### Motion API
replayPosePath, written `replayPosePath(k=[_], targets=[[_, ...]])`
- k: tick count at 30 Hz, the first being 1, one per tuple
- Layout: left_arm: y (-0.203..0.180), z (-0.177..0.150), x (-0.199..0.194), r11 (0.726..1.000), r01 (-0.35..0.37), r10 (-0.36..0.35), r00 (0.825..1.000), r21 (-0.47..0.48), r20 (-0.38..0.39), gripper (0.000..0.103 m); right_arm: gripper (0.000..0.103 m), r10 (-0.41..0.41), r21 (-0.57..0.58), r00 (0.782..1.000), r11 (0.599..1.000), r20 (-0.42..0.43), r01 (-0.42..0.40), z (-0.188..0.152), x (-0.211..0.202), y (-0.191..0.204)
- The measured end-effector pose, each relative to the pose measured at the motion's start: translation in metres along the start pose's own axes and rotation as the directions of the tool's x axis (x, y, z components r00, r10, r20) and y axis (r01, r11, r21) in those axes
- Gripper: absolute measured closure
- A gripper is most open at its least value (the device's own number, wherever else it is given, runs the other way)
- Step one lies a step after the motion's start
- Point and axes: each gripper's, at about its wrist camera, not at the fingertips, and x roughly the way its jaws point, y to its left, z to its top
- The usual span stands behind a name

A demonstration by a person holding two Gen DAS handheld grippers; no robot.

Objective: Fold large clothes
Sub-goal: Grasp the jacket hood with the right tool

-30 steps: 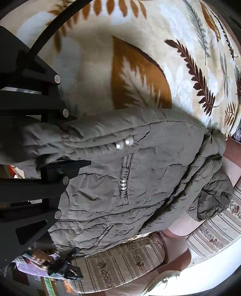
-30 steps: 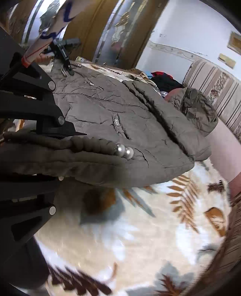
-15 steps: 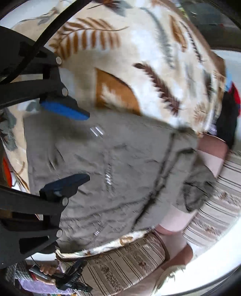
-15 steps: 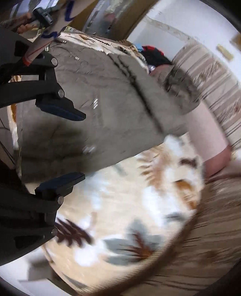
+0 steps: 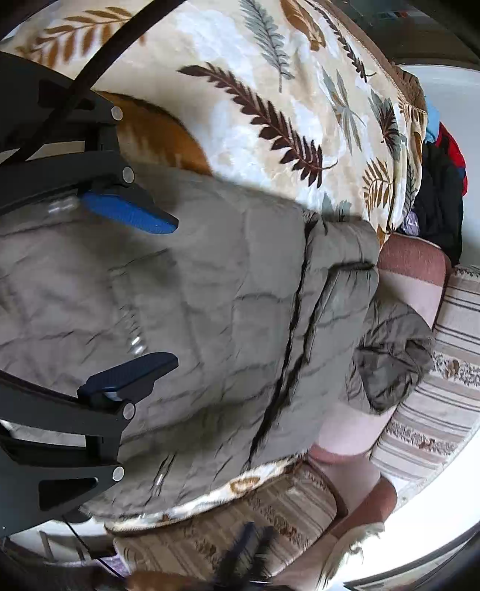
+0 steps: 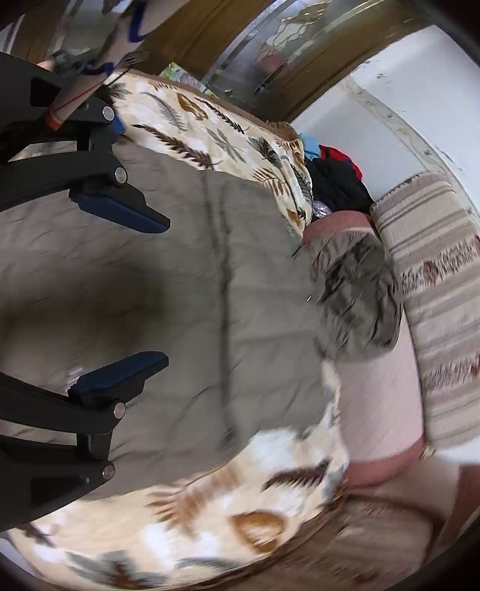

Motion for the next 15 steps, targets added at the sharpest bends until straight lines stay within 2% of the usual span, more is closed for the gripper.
replayPosePath(k=[5, 10, 15], targets=[[0.016, 0.017, 0.026, 1.0, -0.015, 0.014, 0.999, 0.015, 0.034, 0.037, 0.031, -0.042, 0.004, 0.999, 0.999, -0.023, 0.043, 0.085, 0.057, 0.042], [0.033, 0.017, 0.042, 0.999, 0.05, -0.051, 0.998, 0.022, 0.048, 0.037, 0.029, -0.107, 0.068, 0.994, 0.992, 0.016, 0.106, 0.186, 0.118, 0.058], [0.037, 0.013, 0.051, 0.994, 0.094, -0.097, 0.994, 0.05, 0.049, 0.031, 0.013, -0.126, 0.182, 0.987, 0.978, 0.101, 0.106, 0.268, 0.161, 0.059]])
